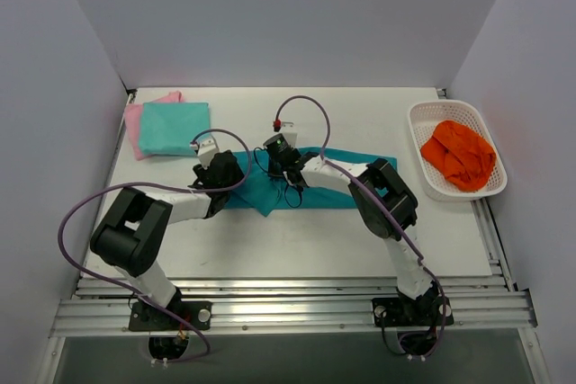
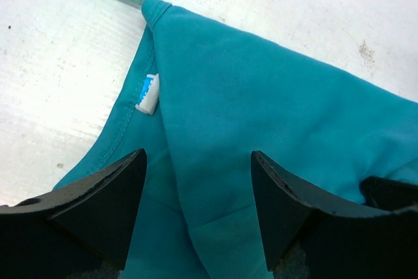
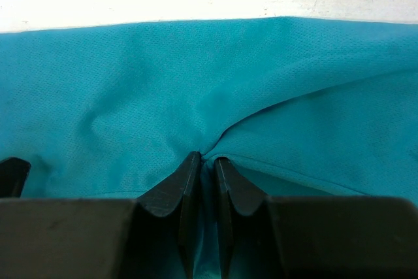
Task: Fold and stack the t-shirts
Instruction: Fold the other side of the tshirt into a rectangle
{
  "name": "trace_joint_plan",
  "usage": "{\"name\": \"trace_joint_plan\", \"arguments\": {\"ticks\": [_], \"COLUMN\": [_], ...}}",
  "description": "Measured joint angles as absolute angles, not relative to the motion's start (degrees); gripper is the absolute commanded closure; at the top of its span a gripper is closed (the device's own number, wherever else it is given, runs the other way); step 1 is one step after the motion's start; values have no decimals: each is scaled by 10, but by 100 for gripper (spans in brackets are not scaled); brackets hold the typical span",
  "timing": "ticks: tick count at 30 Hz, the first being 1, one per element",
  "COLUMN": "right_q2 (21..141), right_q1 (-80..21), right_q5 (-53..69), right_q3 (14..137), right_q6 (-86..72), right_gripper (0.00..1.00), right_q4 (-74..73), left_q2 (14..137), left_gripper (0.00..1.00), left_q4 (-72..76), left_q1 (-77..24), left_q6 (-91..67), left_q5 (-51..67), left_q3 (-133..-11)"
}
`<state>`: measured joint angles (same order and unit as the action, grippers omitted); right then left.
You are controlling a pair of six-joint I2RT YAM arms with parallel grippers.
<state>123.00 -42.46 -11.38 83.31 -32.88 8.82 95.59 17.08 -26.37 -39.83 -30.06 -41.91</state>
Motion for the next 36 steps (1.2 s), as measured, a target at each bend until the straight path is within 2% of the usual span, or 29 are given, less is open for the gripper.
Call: {"name": "trace_joint_plan", "arguments": {"ticks": [9,13,16,31,35,36], "right_q2": [1236,1237,1237,1237,1239,1242], "right_q1": [-419,-413,-410,-401,-398,-397], "right_q5": [-105,-100,-98,-95,-91,-91], "right_q3": [833,833,833,834,837,839], "right_q6": [-329,-329,-329,-327,-326,-326], "right_gripper": [89,89,89,89,89,89], "right_q4": [97,98,99,99,99,100], "left_q2": [1013,1030,1039,1040,1042,1043], "left_gripper": [36,56,63,66,69,74], "left_q4": [209,222,228,225,227,230], "left_q1": [-256,-251,-247,-216,-207,-203], "left_q6": [-399,-401,-402,-394,-389,-389], "left_q5": [-305,-305,-305,-300,-283,-276], "left_q3": [-439,-450,-456,-496,-513,-517]}}
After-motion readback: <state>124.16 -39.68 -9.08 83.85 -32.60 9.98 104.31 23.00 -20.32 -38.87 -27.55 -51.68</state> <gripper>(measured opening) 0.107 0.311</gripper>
